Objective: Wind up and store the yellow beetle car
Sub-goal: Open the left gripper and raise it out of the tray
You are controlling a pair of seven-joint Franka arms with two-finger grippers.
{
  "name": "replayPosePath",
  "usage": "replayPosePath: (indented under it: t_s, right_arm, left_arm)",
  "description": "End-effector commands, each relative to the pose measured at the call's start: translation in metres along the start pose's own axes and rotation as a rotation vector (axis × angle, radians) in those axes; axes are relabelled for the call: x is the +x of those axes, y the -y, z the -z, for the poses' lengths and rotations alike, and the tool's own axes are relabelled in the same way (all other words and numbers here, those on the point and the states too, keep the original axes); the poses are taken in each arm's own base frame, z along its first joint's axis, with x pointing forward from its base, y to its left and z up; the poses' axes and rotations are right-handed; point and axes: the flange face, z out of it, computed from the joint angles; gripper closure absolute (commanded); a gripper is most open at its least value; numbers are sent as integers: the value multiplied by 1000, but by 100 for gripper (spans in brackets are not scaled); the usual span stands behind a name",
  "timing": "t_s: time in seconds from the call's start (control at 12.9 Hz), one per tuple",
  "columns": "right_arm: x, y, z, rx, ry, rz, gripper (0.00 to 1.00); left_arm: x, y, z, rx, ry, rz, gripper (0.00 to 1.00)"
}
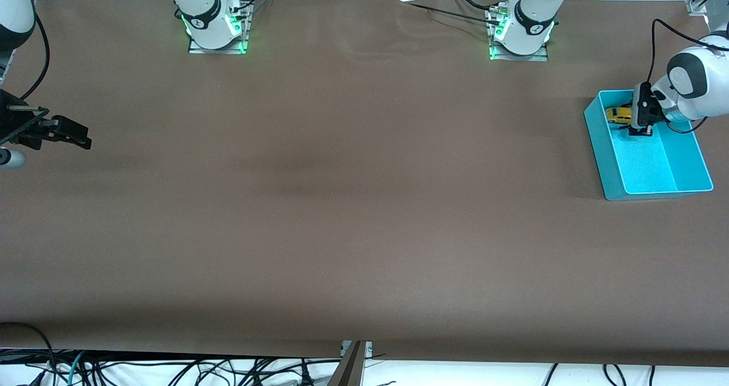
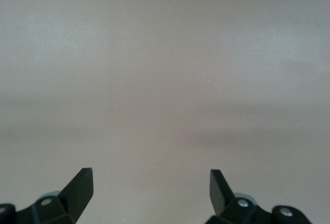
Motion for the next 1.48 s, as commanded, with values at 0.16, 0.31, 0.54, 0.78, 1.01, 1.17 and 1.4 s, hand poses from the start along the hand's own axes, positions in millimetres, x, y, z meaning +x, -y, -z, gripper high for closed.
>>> replayPosePath:
  t_s: [0.16,0.31,0.54,0.78,1.01,1.17,1.4]
  right_arm:
    - [-2,0,6,12,-13,3,0]
    - [-2,0,7,11,-16,3,0]
    - [-2,-1,7,10,-16,1,0]
    - [-2,-1,8,8,-17,3,0]
    - [-2,0,8,6,-18,3,0]
    - [-1,0,7,7,-18,3,0]
    - [0,-1,4,4,-14,3,0]
  left_arm:
    - [-7,-2,82,104,76,6,0]
    - [-7,0,130,120,59,122,0]
    - [13,2,194,165,58,397,0]
    - [87,30,255,135,44,677,0]
    - [168,57,313,166,1,907,0]
    - [218,64,340,168,-9,1098,0]
    - [291,68,372,170,-53,1374,0]
